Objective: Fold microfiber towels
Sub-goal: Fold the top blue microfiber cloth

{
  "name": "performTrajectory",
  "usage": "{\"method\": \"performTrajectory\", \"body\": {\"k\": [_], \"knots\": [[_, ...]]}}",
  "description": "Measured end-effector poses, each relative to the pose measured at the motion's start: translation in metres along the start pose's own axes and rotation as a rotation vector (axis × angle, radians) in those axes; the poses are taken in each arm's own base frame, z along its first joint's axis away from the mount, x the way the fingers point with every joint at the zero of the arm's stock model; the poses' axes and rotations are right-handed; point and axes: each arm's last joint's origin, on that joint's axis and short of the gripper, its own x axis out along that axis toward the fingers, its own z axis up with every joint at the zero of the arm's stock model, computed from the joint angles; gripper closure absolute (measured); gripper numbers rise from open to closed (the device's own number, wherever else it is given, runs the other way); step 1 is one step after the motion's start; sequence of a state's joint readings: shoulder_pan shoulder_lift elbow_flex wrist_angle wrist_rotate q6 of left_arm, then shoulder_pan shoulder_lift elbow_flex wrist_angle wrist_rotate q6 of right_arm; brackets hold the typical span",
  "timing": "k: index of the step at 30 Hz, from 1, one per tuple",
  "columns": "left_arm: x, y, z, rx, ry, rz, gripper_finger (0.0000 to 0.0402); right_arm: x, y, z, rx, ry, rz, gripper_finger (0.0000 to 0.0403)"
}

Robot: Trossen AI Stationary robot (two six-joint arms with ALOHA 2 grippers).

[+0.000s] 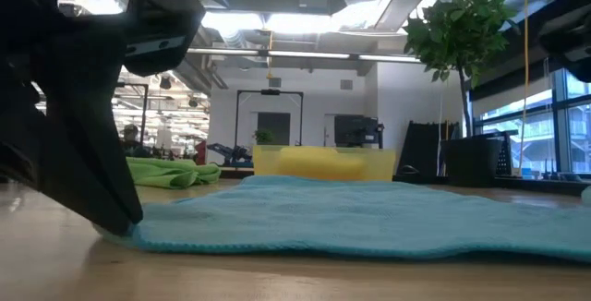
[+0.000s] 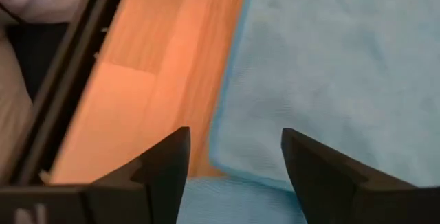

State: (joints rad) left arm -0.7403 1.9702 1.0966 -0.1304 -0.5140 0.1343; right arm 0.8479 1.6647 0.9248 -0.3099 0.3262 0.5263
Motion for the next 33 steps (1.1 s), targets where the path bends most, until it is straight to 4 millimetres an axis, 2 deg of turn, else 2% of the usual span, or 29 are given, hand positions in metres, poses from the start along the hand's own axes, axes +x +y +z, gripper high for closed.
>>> {"method": "performTrajectory", "body": {"k": [7, 16, 22, 26, 33], "knots": [[0.0, 0.0, -0.002, -0.013, 0.016, -0.001, 0.0401, -0.005, 0.012, -0.006, -0.051, -0.01, -0.004, 0.0191], [0.0, 0.0, -0.002, -0.02, 0.016, -0.001, 0.0401, 0.017, 0.015, -0.017, -0.161, 0.046, -0.052, 0.0195], [0.0, 0.0, -0.002, -0.02, 0.017, -0.002, 0.0401, 0.019, 0.014, -0.018, -0.184, 0.054, -0.072, 0.0199], [0.0, 0.0, -0.002, -0.024, 0.016, -0.002, 0.0401, 0.019, 0.013, -0.018, -0.217, 0.044, -0.1, 0.0227], [0.0, 0.0, -0.004, -0.034, 0.036, -0.005, 0.0401, 0.019, 0.013, -0.018, -0.247, 0.047, -0.1, 0.031]]}}
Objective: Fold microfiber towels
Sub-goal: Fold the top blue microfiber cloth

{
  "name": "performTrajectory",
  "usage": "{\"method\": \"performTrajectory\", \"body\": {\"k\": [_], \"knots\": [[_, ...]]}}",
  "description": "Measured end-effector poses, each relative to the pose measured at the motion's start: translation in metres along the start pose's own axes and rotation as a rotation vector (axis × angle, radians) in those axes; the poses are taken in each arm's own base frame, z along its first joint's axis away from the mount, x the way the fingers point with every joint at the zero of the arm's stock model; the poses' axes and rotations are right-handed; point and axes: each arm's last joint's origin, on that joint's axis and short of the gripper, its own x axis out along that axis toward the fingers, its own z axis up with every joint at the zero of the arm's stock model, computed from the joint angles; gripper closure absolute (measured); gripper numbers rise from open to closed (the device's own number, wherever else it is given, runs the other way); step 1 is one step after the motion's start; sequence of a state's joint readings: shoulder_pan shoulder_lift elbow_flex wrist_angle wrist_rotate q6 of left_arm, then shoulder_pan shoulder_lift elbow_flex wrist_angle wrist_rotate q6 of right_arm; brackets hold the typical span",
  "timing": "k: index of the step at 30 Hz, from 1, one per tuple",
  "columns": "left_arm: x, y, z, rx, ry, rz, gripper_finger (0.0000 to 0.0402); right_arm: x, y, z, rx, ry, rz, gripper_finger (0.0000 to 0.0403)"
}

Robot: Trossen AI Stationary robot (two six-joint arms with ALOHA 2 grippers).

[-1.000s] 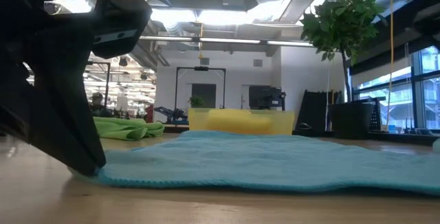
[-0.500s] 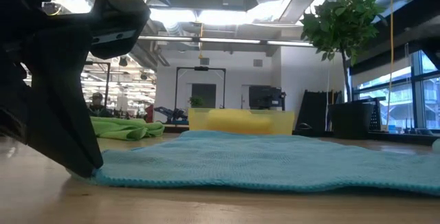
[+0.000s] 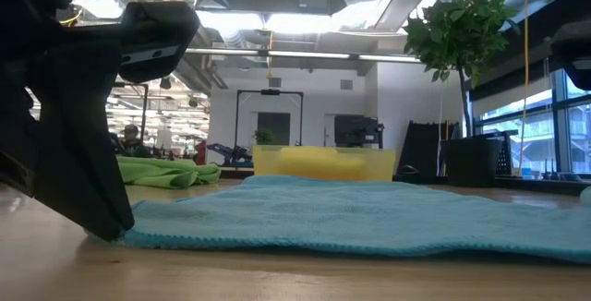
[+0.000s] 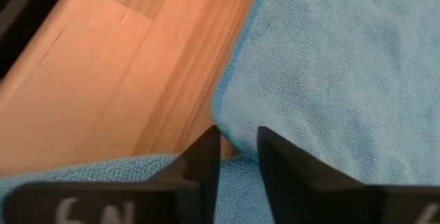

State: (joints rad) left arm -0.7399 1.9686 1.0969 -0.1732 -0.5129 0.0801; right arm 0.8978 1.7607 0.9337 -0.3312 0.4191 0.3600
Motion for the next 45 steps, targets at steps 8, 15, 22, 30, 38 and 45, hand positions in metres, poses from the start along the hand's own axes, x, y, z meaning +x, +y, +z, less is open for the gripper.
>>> {"method": "performTrajectory", "body": {"k": [8, 15, 22, 30, 38, 45], "knots": [[0.0, 0.0, 0.0, -0.044, 0.002, -0.004, 0.0402, 0.0, 0.001, 0.002, 0.009, -0.014, 0.023, 0.0394], [-0.017, -0.003, 0.004, -0.184, -0.019, -0.055, 0.0401, -0.002, 0.006, 0.017, 0.07, -0.157, 0.077, 0.0398], [-0.064, 0.007, 0.02, -0.345, -0.139, -0.044, 0.0401, -0.015, 0.007, 0.042, 0.126, -0.279, 0.038, 0.0399], [-0.089, 0.007, 0.026, -0.458, -0.205, -0.076, 0.0401, -0.031, 0.008, 0.068, 0.163, -0.375, 0.011, 0.0401], [-0.124, -0.001, 0.059, -0.472, -0.323, -0.113, 0.0401, -0.046, 0.013, 0.085, 0.185, -0.451, 0.035, 0.0402], [-0.129, 0.01, 0.052, -0.406, -0.193, 0.052, 0.0401, -0.039, 0.004, 0.07, 0.288, -0.336, -0.115, 0.0403]]}}
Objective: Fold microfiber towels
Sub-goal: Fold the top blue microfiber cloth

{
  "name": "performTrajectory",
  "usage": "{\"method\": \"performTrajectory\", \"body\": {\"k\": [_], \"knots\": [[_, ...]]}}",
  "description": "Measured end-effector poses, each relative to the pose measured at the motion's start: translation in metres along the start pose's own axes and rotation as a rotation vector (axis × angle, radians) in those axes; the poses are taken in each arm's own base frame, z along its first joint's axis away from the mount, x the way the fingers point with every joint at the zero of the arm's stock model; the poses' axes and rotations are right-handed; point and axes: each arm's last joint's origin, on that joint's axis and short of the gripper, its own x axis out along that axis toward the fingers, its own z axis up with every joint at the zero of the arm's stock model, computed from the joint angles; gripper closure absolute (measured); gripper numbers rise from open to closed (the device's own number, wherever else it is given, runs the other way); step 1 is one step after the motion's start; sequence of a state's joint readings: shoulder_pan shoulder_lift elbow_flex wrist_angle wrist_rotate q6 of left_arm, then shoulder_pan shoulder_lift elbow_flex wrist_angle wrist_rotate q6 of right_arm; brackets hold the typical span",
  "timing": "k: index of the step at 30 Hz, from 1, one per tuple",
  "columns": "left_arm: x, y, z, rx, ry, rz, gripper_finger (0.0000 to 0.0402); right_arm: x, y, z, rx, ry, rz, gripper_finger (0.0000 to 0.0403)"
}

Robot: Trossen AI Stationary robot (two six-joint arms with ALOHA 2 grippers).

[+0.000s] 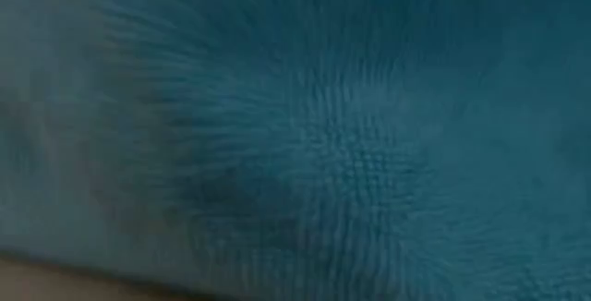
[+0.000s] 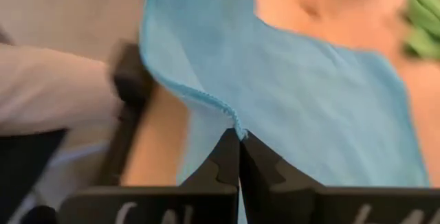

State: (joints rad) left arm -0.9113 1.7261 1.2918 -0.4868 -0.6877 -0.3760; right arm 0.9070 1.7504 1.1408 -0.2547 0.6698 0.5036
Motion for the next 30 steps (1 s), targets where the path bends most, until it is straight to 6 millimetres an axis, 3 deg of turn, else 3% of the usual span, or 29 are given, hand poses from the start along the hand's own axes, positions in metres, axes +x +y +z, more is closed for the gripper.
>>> {"method": "performTrajectory", "body": {"k": [8, 14, 19, 30], "knots": [[0.029, 0.036, -0.024, -0.025, 0.18, 0.145, 0.0401, -0.004, -0.022, -0.023, 0.108, 0.13, -0.26, 0.0403], [0.056, 0.073, -0.043, -0.042, 0.308, 0.214, 0.0401, -0.001, -0.045, -0.029, 0.164, 0.198, -0.416, 0.0403], [0.071, 0.098, -0.056, -0.06, 0.376, 0.27, 0.0401, 0.015, -0.062, -0.03, 0.206, 0.235, -0.468, 0.0403], [0.091, 0.139, -0.082, -0.08, 0.484, 0.358, 0.0401, 0.044, -0.103, -0.076, 0.336, 0.313, -0.53, 0.0403]]}}
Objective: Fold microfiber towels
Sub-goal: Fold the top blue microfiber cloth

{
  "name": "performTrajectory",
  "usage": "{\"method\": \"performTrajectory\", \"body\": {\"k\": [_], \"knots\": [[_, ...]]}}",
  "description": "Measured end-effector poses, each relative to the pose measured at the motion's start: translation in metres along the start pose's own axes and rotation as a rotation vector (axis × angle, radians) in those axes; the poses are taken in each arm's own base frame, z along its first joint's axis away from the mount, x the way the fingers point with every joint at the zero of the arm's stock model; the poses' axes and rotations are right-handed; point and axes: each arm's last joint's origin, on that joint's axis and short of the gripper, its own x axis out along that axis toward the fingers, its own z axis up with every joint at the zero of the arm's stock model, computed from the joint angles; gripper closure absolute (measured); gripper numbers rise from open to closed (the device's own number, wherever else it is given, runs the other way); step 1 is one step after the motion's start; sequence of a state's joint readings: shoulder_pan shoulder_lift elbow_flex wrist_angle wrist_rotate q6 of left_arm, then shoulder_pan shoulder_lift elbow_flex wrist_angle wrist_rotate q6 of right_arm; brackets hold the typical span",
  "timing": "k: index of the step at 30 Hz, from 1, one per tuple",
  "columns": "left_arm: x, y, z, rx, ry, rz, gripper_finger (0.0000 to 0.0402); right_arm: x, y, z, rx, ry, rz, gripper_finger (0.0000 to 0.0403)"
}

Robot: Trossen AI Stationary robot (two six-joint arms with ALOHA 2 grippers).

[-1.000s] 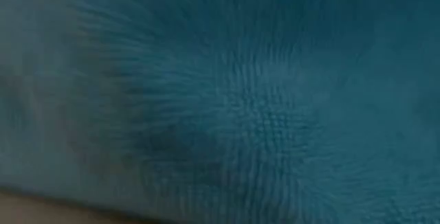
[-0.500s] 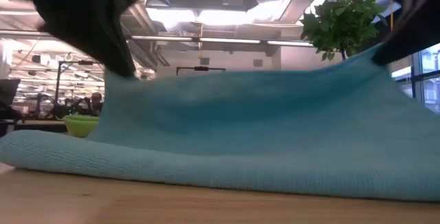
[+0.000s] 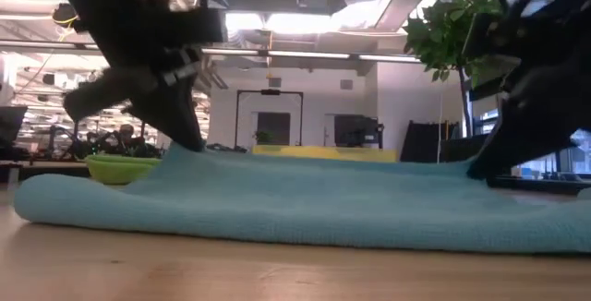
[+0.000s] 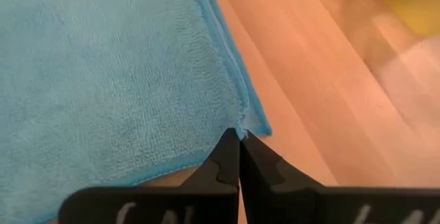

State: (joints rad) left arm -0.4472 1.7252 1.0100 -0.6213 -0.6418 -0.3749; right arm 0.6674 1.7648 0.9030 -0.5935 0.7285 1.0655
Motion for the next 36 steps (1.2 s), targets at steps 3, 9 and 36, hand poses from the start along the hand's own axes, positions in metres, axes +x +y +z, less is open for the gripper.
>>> {"method": "performTrajectory", "body": {"k": [3, 9, 36], "knots": [[0.01, 0.005, -0.002, 0.002, 0.004, 0.008, 0.0401, 0.01, -0.004, -0.003, 0.018, 0.016, 0.02, 0.0403], [0.021, 0.013, 0.0, -0.014, -0.009, -0.004, 0.0401, 0.025, -0.011, -0.009, 0.057, 0.018, 0.036, 0.0403], [-0.024, 0.006, 0.039, 0.012, -0.076, -0.077, 0.0299, -0.003, -0.02, 0.026, -0.028, -0.001, -0.055, 0.0228]]}}
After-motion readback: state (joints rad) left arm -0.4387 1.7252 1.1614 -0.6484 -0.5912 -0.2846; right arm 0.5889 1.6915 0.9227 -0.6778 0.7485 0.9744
